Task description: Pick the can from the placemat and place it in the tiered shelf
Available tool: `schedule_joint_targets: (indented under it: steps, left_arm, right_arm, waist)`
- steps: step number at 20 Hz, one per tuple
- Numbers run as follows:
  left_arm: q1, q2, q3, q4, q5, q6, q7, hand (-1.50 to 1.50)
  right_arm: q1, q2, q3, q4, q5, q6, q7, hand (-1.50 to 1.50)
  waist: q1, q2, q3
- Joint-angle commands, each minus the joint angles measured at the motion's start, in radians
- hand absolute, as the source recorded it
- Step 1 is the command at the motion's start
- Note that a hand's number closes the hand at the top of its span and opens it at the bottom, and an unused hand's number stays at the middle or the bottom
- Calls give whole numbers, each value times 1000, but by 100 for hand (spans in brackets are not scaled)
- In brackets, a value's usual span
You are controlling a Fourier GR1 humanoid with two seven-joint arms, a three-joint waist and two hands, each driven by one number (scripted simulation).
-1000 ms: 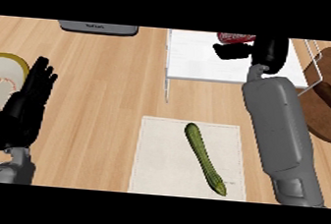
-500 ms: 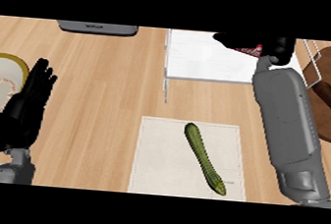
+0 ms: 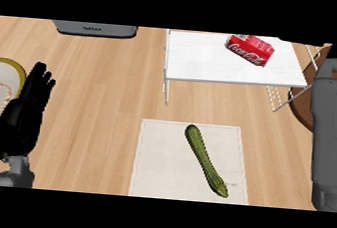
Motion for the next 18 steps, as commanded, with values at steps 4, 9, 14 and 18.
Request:
schedule_joint_targets:
  steps: [4, 9, 14, 18]
  left_arm:
    - [8, -10, -16, -18, -27, 10, 11, 0]
    - [-32, 1, 7, -10, -10, 4, 49, 0]
    - [-8, -8, 17, 22, -11, -12, -20, 0]
    - [-25, -1, 21, -26, 3, -21, 58, 0]
  right_arm:
    - [216, -102, -72, -361, -87, 151, 182, -150]
    - [374, -207, -214, -461, -302, 294, 111, -150]
    - [482, -221, -298, -587, -450, 354, 121, -150]
    - [508, -257, -354, -532, -524, 373, 43, -150]
  waist:
    - [-10, -1, 0]
    - [-7, 2, 1]
    - [4, 4, 0]
    - [10, 5, 1]
